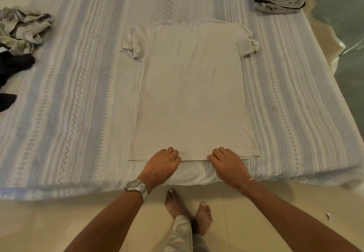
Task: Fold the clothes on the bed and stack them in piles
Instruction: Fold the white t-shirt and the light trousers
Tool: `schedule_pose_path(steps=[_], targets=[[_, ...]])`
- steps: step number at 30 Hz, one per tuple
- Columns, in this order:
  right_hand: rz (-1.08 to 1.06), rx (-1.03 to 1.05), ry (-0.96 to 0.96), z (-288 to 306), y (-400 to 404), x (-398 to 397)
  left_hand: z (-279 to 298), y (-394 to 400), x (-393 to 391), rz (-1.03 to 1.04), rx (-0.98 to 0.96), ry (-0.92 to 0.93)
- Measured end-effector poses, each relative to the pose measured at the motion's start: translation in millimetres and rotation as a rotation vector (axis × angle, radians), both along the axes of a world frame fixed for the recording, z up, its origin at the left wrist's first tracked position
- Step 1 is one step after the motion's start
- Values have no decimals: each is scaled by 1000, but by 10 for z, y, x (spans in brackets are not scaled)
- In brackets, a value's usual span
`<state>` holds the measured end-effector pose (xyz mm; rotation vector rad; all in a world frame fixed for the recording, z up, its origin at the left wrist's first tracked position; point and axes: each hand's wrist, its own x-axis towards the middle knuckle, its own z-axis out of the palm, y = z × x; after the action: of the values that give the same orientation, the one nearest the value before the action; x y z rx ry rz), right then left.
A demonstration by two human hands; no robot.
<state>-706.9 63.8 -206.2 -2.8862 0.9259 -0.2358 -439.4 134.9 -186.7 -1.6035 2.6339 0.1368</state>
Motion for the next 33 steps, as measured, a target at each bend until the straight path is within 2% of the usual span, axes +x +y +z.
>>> schedule_pose_path(steps=[8, 14, 18, 24, 29, 33], targets=[[87, -24, 30, -13, 26, -68, -76, 62, 19, 2, 5, -3], [13, -9, 61, 23, -29, -177, -92, 99, 107, 101, -20, 21], [1, -7, 90, 40, -48, -303, -67, 137, 179, 78, 0, 3], [-8, -31, 66, -4, 31, -378, -53, 225, 173, 154, 24, 74], [-56, -4, 16, -23, 10, -297, -60, 162, 163, 174, -32, 116], [-209, 45, -62, 54, -159, -250, 20, -40, 73, 241, -78, 130]])
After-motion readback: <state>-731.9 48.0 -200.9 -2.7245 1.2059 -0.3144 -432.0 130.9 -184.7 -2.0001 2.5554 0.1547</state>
